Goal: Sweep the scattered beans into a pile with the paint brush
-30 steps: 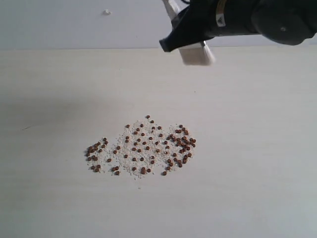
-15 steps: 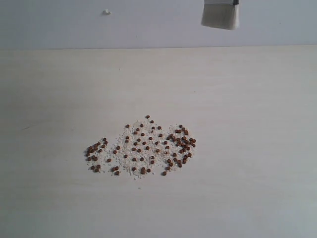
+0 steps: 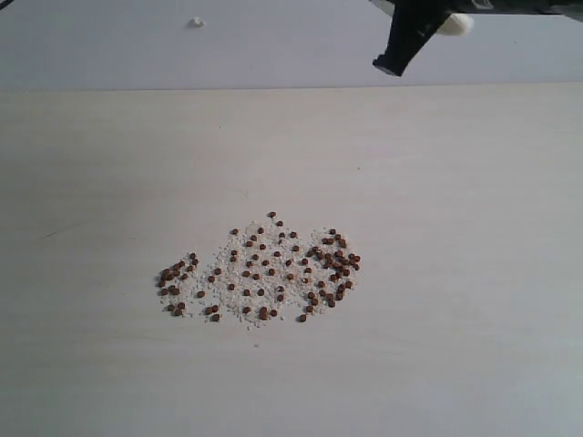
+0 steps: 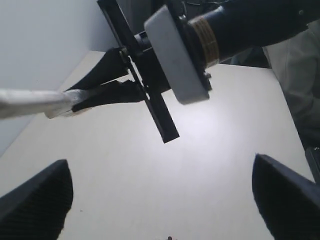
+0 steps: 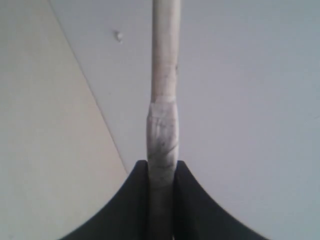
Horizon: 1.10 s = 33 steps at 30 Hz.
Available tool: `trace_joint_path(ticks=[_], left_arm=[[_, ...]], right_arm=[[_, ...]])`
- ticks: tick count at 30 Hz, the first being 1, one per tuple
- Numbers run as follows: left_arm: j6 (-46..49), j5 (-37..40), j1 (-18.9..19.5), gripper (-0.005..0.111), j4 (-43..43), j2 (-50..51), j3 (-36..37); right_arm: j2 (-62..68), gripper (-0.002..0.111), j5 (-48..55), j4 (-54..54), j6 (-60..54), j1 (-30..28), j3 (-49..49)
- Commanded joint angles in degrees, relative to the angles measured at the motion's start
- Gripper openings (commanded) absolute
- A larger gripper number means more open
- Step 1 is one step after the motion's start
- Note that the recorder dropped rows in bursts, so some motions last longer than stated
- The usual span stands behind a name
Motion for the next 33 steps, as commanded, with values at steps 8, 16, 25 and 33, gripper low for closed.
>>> trace_joint_path(ticks=[8, 16, 25, 33], left_arm=[[2.7, 0.3, 4.0, 0.090, -3.6, 2.6, 0.1], [5.3, 0.3, 8.1, 0.090, -3.5, 2.9, 0.1], [3.7, 0.3, 16.2, 0.090, -11.1, 2.9, 0.1], [6.0, 0.3, 11.9, 0.090, -14.2, 2.9, 0.1]], right_arm=[[6.0, 0.000, -8.8, -21.3, 8.0, -0.2, -2.0], [8.2, 0.000, -39.7, -31.0, 39.2, -0.7, -7.9], [10.8, 0.000, -54.5, -22.7, 50.6, -13.0, -8.1], [19.6, 0.000, -64.8, -11.3, 59.7, -20.7, -8.1]])
